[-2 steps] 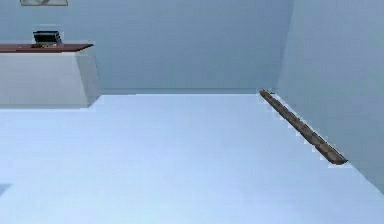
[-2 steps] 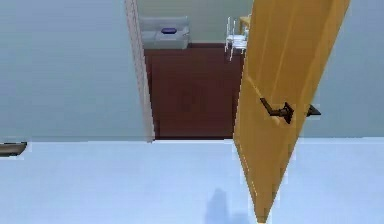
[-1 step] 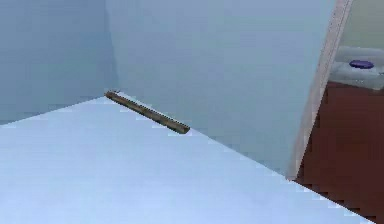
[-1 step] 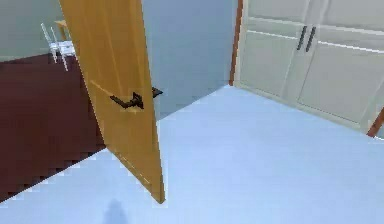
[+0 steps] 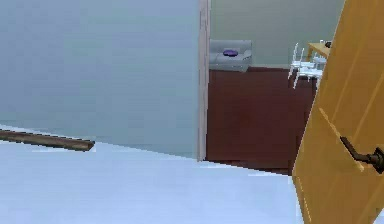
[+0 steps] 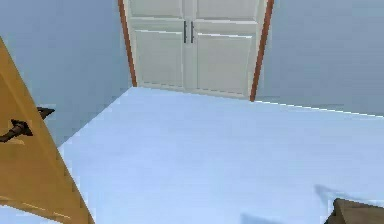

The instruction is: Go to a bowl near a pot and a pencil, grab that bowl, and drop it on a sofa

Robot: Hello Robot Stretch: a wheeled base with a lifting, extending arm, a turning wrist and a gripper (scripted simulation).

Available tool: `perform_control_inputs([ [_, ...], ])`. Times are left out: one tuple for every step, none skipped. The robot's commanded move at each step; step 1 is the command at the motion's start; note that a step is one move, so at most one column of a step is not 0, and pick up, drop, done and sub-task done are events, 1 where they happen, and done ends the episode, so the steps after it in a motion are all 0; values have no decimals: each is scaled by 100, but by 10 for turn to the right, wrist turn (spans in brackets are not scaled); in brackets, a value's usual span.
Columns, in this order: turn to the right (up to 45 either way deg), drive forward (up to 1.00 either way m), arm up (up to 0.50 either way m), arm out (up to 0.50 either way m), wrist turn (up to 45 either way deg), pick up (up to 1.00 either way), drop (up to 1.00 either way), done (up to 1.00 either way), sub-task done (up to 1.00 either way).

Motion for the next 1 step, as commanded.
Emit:
perform_control_inputs([
  [0,20,0,0,0,0,0,0,0],
])
